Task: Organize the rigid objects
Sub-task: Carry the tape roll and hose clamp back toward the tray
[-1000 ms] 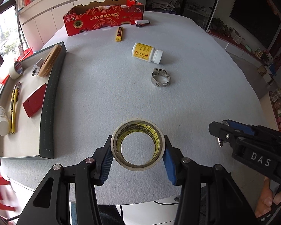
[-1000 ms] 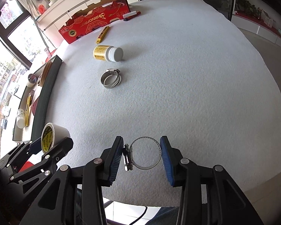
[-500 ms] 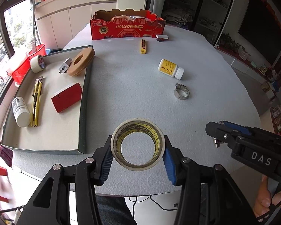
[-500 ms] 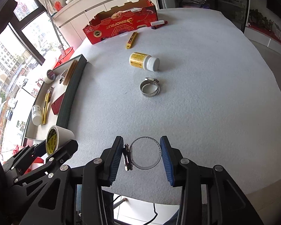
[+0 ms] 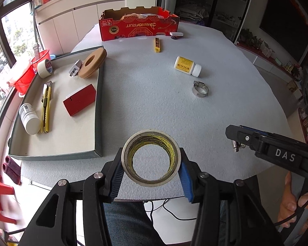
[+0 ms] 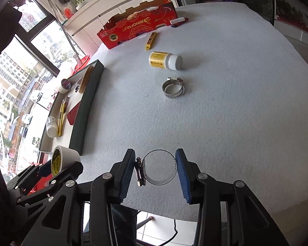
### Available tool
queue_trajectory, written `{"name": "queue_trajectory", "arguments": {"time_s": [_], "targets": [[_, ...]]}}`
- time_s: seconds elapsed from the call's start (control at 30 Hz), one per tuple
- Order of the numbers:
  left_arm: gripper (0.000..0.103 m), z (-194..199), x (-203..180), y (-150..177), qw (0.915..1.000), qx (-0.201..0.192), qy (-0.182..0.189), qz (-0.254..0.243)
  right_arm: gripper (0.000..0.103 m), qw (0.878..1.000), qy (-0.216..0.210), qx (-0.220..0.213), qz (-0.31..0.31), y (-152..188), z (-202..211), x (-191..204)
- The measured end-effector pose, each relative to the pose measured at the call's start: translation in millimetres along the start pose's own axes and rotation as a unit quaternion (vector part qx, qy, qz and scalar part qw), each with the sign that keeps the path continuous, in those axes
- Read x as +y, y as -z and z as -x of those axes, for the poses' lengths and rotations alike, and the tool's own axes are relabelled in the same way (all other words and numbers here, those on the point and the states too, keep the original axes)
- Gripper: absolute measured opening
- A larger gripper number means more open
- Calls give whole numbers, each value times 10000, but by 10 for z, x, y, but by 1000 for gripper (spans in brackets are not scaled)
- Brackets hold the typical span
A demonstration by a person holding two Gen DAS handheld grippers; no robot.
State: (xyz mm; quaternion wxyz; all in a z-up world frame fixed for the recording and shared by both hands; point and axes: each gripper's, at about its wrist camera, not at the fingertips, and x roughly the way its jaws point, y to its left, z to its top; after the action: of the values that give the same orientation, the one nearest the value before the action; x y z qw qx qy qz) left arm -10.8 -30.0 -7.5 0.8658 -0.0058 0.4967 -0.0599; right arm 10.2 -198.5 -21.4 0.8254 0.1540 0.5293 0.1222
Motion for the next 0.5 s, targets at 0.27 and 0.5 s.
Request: {"name": "queue_trajectory", "arguments": {"time_s": [0.27, 0.5], "targets": [[52, -120, -238, -58, 9996, 155, 4, -239, 42, 9972, 144, -107, -723, 24, 87, -572], [52, -222, -361, -107, 9988, 283, -57, -393, 42, 9962, 39, -37, -872, 15, 28, -711]]}}
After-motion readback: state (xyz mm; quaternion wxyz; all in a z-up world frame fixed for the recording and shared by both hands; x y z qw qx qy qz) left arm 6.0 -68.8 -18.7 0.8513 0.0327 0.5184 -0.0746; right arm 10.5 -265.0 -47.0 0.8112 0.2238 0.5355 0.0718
